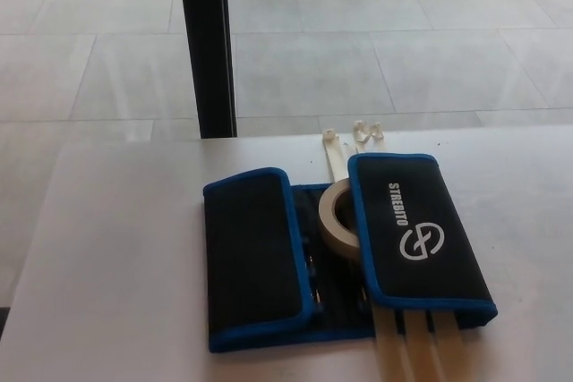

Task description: The robot uses its right hand to open a black folded toolkit cover kept in the middle of the desk

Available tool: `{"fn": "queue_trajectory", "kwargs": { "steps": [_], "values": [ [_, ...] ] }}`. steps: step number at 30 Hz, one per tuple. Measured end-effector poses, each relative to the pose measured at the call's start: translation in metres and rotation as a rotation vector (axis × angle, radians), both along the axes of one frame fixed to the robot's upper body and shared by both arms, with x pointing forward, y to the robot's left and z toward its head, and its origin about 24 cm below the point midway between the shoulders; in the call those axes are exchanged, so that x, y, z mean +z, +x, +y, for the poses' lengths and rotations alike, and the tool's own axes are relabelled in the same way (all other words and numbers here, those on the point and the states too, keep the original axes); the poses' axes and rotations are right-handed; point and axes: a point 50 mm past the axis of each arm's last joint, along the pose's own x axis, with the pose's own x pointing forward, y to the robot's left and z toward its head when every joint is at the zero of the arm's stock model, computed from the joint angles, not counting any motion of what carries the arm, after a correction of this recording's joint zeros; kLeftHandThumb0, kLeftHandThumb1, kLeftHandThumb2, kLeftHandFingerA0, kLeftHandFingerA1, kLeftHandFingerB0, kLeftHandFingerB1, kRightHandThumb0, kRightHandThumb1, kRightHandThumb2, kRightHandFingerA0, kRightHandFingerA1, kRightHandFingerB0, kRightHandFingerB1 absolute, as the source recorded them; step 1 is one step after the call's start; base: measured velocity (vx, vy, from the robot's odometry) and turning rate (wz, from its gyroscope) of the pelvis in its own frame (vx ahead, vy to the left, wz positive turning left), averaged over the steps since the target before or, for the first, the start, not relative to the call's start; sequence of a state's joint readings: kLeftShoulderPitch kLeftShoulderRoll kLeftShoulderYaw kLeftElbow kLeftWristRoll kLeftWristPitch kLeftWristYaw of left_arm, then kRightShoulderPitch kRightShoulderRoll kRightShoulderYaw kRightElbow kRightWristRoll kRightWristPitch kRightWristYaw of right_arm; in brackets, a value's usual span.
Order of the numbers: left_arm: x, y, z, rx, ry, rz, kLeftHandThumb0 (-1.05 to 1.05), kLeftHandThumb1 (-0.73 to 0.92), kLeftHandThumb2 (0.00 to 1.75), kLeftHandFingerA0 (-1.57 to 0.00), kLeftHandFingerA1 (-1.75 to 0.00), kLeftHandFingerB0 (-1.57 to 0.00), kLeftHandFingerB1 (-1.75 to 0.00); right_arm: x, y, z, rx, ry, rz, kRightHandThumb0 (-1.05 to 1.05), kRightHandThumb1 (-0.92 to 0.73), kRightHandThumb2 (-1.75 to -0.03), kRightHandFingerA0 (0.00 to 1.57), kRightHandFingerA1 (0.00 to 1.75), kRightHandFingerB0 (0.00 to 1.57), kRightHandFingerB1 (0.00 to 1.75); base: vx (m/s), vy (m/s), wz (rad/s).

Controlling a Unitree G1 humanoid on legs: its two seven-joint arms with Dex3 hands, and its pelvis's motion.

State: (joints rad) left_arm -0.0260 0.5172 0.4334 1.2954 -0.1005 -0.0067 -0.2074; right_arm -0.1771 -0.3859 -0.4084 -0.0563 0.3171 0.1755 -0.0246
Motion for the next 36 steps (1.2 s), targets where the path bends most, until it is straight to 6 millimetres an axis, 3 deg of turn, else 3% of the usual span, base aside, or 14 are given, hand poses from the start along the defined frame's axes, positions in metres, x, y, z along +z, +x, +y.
{"fn": "queue_trajectory", "kwargs": {
  "steps": [1, 8, 9, 10, 11, 16, 17, 18, 19, 20, 22, 26, 35, 36],
  "values": [
    [0.000, 0.000, 0.000, 0.000, 0.000, 0.000, -0.94, 0.70, 0.87, -0.44, -0.66, -0.32, -0.48, -0.004, 0.003, 0.008, 0.032, -0.017, 0.017, -0.65, -0.66, -0.62, 0.13, 0.58, 0.12, 0.29, 0.00, 0.000, 0.06],
    [0.000, 0.000, 0.000, -0.003, -0.002, 0.000, -0.92, 0.90, 0.67, -0.44, -0.64, -0.33, -0.42, -0.032, 0.014, 0.069, 0.269, -0.148, 0.131, -0.37, -0.42, -1.00, 0.05, 0.55, 0.00, 0.50, 0.00, 0.000, 0.00],
    [0.000, 0.001, 0.000, -0.004, -0.002, 0.001, -0.86, 0.69, 1.11, -0.44, -0.68, -0.29, -0.53, -0.035, 0.014, 0.076, 0.298, -0.166, 0.143, -0.67, -0.66, -0.60, 0.06, 0.58, 0.11, 0.32, 0.00, 0.000, 0.00],
    [0.000, 0.001, 0.000, -0.006, -0.003, 0.001, -0.83, 0.69, 1.11, -0.43, -0.67, -0.28, -0.53, -0.040, 0.015, 0.086, 0.336, -0.189, 0.159, -0.68, -0.69, -0.61, 0.05, 0.57, 0.11, 0.30, 0.00, 0.000, 0.00],
    [0.000, 0.001, -0.001, -0.006, -0.003, 0.001, -0.89, 0.90, 0.67, -0.43, -0.64, -0.31, -0.42, -0.043, 0.015, 0.092, 0.360, -0.204, 0.170, -0.71, -0.48, -0.89, 0.04, 0.56, 0.05, 0.44, 0.00, 0.000, 0.00],
    [-0.001, 0.001, -0.001, -0.013, -0.003, 0.006, -0.90, 0.91, 0.67, -0.42, -0.62, -0.29, -0.41, -0.058, 0.014, 0.118, 0.470, -0.297, 0.223, -0.70, -0.51, -0.87, 0.04, 0.49, 0.07, 0.35, 0.00, 0.000, 0.00],
    [-0.001, 0.001, -0.001, -0.015, -0.004, 0.007, -0.89, 0.91, 0.67, -0.43, -0.62, -0.29, -0.41, -0.060, 0.013, 0.122, 0.489, -0.319, 0.234, -0.69, -0.50, -0.87, 0.03, 0.47, 0.08, 0.36, 0.00, 0.000, 0.00],
    [-0.001, 0.001, -0.001, -0.016, -0.004, 0.007, -0.85, 0.70, 1.09, -0.38, -0.64, -0.23, -0.52, -0.064, 0.012, 0.126, 0.507, -0.342, 0.249, -0.65, -0.68, -0.60, 0.04, 0.44, 0.11, 0.29, 0.00, 0.000, 0.00],
    [-0.001, 0.001, -0.001, -0.016, -0.004, 0.007, -0.85, 0.70, 1.09, -0.38, -0.64, -0.23, -0.52, -0.066, 0.012, 0.128, 0.516, -0.356, 0.259, -0.65, -0.68, -0.60, 0.04, 0.44, 0.11, 0.29, 0.00, 0.000, 0.00],
    [-0.001, 0.001, -0.001, -0.016, -0.004, 0.007, -0.89, 0.92, 0.67, -0.40, -0.60, -0.26, -0.41, -0.069, 0.012, 0.130, 0.526, -0.372, 0.269, -0.66, -0.69, -0.61, 0.04, 0.43, 0.10, 0.28, 0.00, 0.000, 0.00],
    [-0.001, 0.001, -0.001, -0.019, -0.005, 0.009, -0.89, 0.92, 0.69, -0.41, -0.59, -0.29, -0.40, -0.075, 0.012, 0.135, 0.555, -0.424, 0.297, -0.68, -0.49, -0.89, 0.01, 0.41, 0.07, 0.33, 0.00, 0.000, 0.00],
    [-0.001, 0.002, -0.002, -0.024, -0.005, 0.011, -0.89, 0.92, 0.68, -0.37, -0.58, -0.27, -0.40, -0.079, 0.017, 0.142, 0.587, -0.517, 0.317, -0.64, -0.68, -0.60, 0.00, 0.42, 0.11, 0.29, 0.00, 0.000, 0.00],
    [-0.001, 0.004, -0.003, -0.040, -0.005, 0.018, -0.89, 0.92, 0.69, -0.36, -0.56, -0.27, -0.39, -0.083, 0.026, 0.150, 0.610, -0.700, 0.328, -0.60, -0.66, -0.60, 0.00, 0.10, 0.13, 0.29, 0.00, 0.000, 0.00],
    [-0.001, 0.004, -0.003, -0.041, -0.005, 0.020, -0.88, 0.92, 0.69, -0.37, -0.55, -0.28, -0.38, -0.085, 0.026, 0.150, 0.609, -0.723, 0.333, -0.73, -0.46, -0.77, 0.00, 0.05, 0.11, 0.34, 0.00, 0.000, 0.00]
  ]
}}
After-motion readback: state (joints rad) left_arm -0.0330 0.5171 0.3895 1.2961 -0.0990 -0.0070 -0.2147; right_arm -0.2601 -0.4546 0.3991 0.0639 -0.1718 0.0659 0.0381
